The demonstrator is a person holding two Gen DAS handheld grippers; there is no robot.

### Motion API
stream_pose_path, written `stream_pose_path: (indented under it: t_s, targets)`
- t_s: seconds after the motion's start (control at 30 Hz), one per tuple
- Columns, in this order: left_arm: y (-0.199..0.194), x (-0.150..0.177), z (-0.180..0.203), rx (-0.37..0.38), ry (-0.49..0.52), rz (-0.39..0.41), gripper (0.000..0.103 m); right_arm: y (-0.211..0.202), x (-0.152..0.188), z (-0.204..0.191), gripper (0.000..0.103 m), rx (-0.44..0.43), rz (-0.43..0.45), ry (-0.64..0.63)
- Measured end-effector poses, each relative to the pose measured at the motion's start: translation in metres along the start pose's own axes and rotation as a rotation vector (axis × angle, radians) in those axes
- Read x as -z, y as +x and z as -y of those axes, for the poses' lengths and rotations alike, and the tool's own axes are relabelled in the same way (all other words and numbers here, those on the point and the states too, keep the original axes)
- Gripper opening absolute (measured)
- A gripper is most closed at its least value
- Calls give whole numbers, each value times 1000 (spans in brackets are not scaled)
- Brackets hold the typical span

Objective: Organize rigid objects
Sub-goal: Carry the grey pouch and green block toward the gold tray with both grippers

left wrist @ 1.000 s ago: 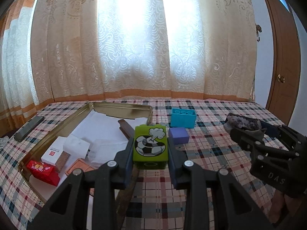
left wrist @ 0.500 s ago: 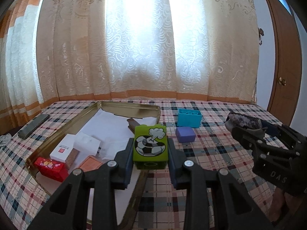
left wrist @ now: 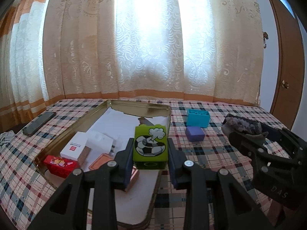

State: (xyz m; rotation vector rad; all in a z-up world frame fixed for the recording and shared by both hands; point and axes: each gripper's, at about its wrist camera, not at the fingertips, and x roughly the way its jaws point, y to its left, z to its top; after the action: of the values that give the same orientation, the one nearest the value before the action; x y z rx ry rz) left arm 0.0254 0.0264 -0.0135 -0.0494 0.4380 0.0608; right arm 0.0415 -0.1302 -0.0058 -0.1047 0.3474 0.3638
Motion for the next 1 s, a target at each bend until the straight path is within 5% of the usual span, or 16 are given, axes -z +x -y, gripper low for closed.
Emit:
stream_pose_path:
  t_s: [1.0]
  targets:
    - [-1,2,-54,-38,-43,-25,31,20,-6,-60,67,-129,-42,-27]
